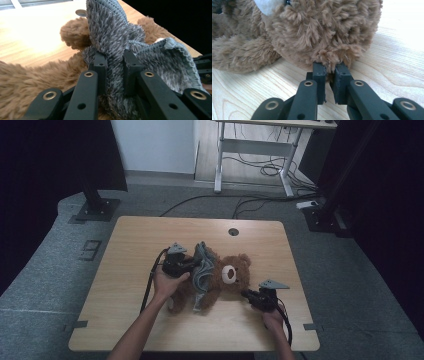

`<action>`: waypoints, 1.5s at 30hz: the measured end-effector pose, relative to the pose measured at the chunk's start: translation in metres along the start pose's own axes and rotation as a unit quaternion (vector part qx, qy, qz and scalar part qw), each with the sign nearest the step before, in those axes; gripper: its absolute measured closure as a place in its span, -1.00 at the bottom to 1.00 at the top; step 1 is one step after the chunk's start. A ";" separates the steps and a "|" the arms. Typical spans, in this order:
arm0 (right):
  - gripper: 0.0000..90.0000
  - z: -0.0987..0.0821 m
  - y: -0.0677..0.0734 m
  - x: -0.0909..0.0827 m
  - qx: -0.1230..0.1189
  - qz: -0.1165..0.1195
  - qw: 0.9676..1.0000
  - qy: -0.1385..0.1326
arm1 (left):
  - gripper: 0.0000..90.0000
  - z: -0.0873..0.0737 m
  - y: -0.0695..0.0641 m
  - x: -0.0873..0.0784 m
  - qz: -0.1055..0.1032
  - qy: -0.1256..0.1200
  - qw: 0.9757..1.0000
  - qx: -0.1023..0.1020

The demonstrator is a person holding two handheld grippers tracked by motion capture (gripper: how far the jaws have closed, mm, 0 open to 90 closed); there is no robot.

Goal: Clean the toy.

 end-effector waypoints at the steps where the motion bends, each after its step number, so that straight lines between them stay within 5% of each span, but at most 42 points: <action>1: 0.81 0.000 0.000 0.000 0.000 -0.002 1.000 -0.001 | 0.70 -0.001 0.000 0.001 -0.001 0.003 1.000 0.000; 4: 0.73 0.000 -0.001 -0.001 -0.002 -0.005 1.000 -0.002 | 0.70 -0.006 -0.001 0.002 -0.010 0.007 1.000 -0.002; 7: 0.41 0.000 -0.004 -0.004 -0.003 -0.019 1.000 -0.010 | 0.71 -0.010 -0.001 0.002 -0.017 0.005 1.000 -0.008; 11: 0.01 0.012 -0.009 -0.022 0.015 -0.049 0.997 -0.056 | 0.71 -0.015 -0.002 0.003 -0.021 -0.001 1.000 -0.010; 15: -0.22 0.023 -0.009 -0.033 0.030 -0.051 0.996 -0.072 | 0.71 -0.020 -0.005 0.001 -0.025 -0.007 1.000 -0.010; 22: -0.50 0.041 0.003 -0.026 0.028 -0.037 0.997 -0.066 | 0.71 -0.028 -0.011 -0.001 -0.024 -0.012 1.000 -0.001; 28: -0.68 0.060 0.009 -0.012 0.024 -0.037 0.998 -0.046 | 0.71 -0.032 -0.011 -0.001 -0.028 -0.017 0.999 -0.006; 34: -0.84 0.057 0.000 0.001 0.063 0.011 0.998 -0.026 | 0.72 -0.034 -0.012 0.000 -0.032 -0.019 0.999 -0.007; 38: -0.83 0.059 0.003 -0.003 0.046 -0.001 0.999 -0.026 | 0.72 -0.036 -0.012 -0.001 -0.033 -0.021 0.999 -0.009; 41: -0.92 0.059 0.002 0.002 0.052 0.011 0.998 -0.014 | 0.72 -0.037 -0.012 -0.001 -0.035 -0.022 0.999 -0.012; 45: -0.59 0.054 0.008 0.009 0.046 0.063 0.997 -0.001 | 0.72 -0.039 -0.014 -0.001 -0.035 -0.022 0.999 -0.011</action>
Point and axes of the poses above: each handheld gripper's, and its own axes: x roughly forward along the jaws, z roughly out of its top, y roughly to its left, the point moved 10 cm from there along x, roughly forward along the jaws, and after that the axes turned 9 degrees about y, right-handed, at the moved point
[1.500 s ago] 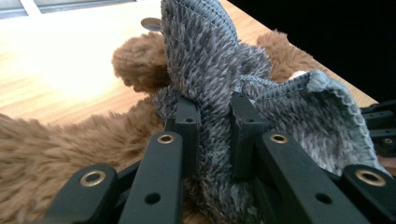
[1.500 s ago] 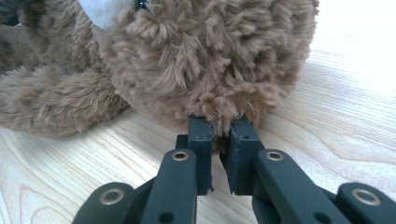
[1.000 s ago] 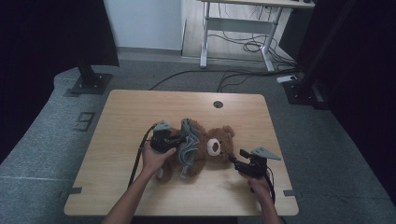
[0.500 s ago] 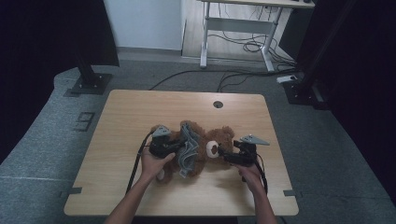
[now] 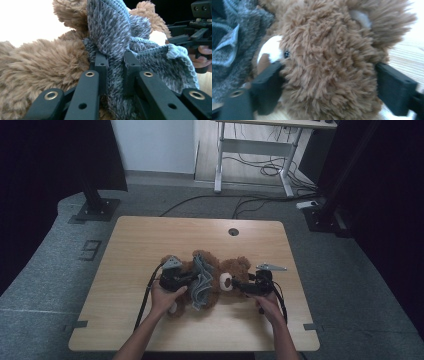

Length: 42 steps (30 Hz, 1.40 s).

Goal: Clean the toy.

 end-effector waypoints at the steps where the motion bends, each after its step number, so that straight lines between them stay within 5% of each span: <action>1: -0.49 -0.001 0.001 0.000 -0.003 -0.001 1.000 0.003 | 0.72 0.000 0.000 0.000 0.000 -0.001 1.000 0.000; 5: -0.03 -0.005 0.002 -0.005 -0.012 -0.011 1.000 -0.002 | 0.72 -0.001 -0.002 -0.001 -0.002 -0.002 1.000 -0.002; 9: 0.22 -0.012 0.004 -0.008 -0.023 -0.018 0.999 -0.013 | 0.71 -0.004 -0.006 -0.006 -0.005 -0.001 1.000 0.000; 14: 0.27 -0.021 0.006 -0.013 -0.035 -0.023 0.999 -0.028 | 0.70 0.000 -0.016 -0.018 -0.017 0.001 1.000 -0.005; 20: 0.27 -0.028 0.009 -0.015 -0.049 -0.032 0.998 -0.037 | 0.69 0.035 -0.035 -0.031 -0.001 -0.023 1.000 0.019; 24: 0.26 -0.030 0.009 -0.016 -0.057 -0.039 0.997 -0.040 | 0.69 0.057 -0.052 -0.013 0.001 -0.019 0.999 0.037; 27: 0.27 -0.031 0.010 -0.016 -0.063 -0.044 0.996 -0.043 | 0.69 0.059 -0.058 0.015 0.017 0.009 0.999 0.045; 31: 0.27 -0.033 0.010 -0.017 -0.070 -0.050 0.995 -0.049 | 0.69 0.042 -0.048 0.034 0.019 0.023 0.999 0.020; 35: 0.28 -0.035 0.012 -0.017 -0.081 -0.053 0.994 -0.051 | 0.69 0.030 -0.030 0.013 0.008 0.003 1.000 -0.005; 42: 0.28 -0.035 0.013 -0.017 -0.084 -0.055 0.994 -0.050 | 0.69 0.015 0.016 -0.025 0.042 -0.007 0.998 -0.043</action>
Point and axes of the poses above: each handheld gripper's, and its own axes: x roughly forward along the jaws, z roughly out of its top, y roughly to its left, the point moved 10 cm from there along x, roughly forward along the jaws, and after that the axes turned 9 degrees about y, right-handed, at the moved point
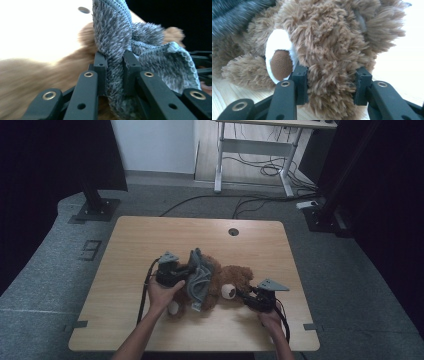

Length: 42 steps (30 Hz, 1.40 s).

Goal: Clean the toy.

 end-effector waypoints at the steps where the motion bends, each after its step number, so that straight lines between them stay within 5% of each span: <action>1: 0.28 0.000 0.000 0.000 0.000 0.000 1.000 -0.001 | 0.70 -0.002 0.008 -0.003 0.007 0.000 1.000 -0.008; 7: 0.28 0.000 0.001 0.000 -0.006 -0.001 1.000 -0.001 | 0.71 -0.013 0.050 -0.016 0.036 0.010 0.998 -0.045; 11: 0.28 0.000 0.002 -0.001 -0.009 -0.003 1.000 0.000 | 0.71 -0.012 0.053 -0.019 0.046 0.009 0.998 -0.050; 15: 0.28 0.000 0.002 0.000 -0.014 -0.006 1.000 0.002 | 0.72 0.006 0.037 -0.012 0.053 0.016 0.998 -0.023; 21: 0.28 0.001 0.003 0.000 -0.021 -0.006 1.000 0.000 | 0.73 0.031 -0.007 0.021 0.029 0.035 0.999 0.017; 26: 0.28 0.001 0.003 0.000 -0.023 -0.005 1.000 0.001 | 0.73 0.035 -0.044 0.053 0.007 0.057 0.997 0.045; 28: 0.28 0.001 0.003 0.000 -0.021 -0.006 1.000 0.001 | 0.73 0.034 -0.048 0.058 0.022 0.058 0.996 0.059; 32: 0.28 0.000 0.002 0.000 -0.023 -0.004 1.000 0.000 | 0.73 0.026 -0.034 0.048 0.014 0.057 0.997 0.042; 42: 0.28 -0.001 0.004 -0.001 -0.030 -0.008 1.000 0.001 | 0.73 0.002 0.017 0.004 0.034 0.041 0.999 0.001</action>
Point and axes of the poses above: each handheld gripper's, and its own axes: x roughly forward along the jaws, z roughly out of its top, y roughly to its left, the point moved 10 cm from there along x, roughly forward along the jaws, and after that the axes turned 9 degrees about y, right-handed, at the moved point
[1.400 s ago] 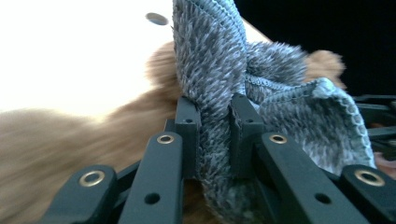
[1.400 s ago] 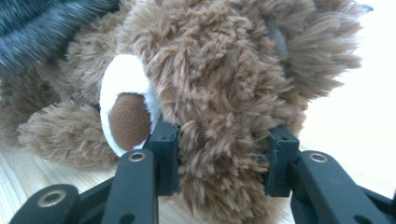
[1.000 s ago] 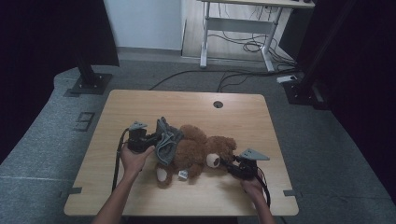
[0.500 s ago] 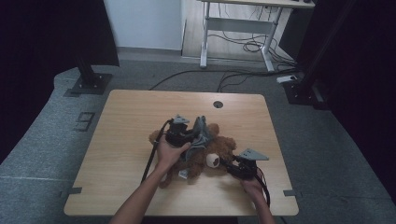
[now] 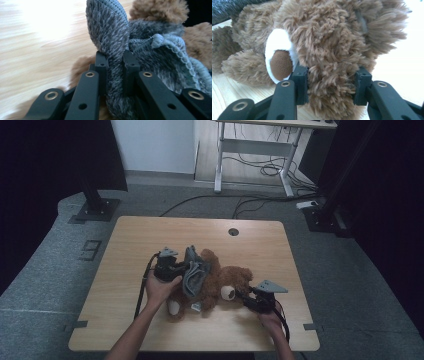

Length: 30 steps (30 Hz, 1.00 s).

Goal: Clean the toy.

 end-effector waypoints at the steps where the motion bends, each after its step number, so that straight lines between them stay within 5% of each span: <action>1: 0.28 0.000 0.000 0.000 0.000 0.000 1.000 0.000 | 0.73 -0.003 0.005 -0.002 0.002 0.001 1.000 -0.004; 8: 0.28 0.000 0.000 0.000 0.002 0.001 1.000 -0.003 | 0.73 -0.030 0.037 -0.013 0.011 0.005 0.999 -0.039; 17: 0.28 0.000 0.000 0.001 0.003 0.000 1.000 -0.003 | 0.73 -0.038 0.049 -0.030 0.025 -0.012 0.999 -0.044; 20: 0.28 -0.001 0.000 0.001 0.005 0.002 1.000 -0.003 | 0.73 -0.032 0.045 -0.037 0.017 -0.028 0.998 -0.046; 24: 0.28 -0.001 -0.002 0.001 0.007 0.003 1.000 -0.001 | 0.74 -0.007 0.021 -0.050 -0.002 -0.062 0.998 -0.025; 30: 0.28 -0.001 -0.002 0.001 0.010 0.003 1.000 -0.003 | 0.74 0.019 -0.025 -0.038 -0.034 -0.059 0.998 0.009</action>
Point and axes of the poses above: each handheld gripper's, and its own axes: x roughly forward along the jaws, z roughly out of its top, y roughly to its left, the point moved 10 cm from there along x, roughly forward along the jaws, and after that the axes turned 9 degrees about y, right-handed, at the moved point
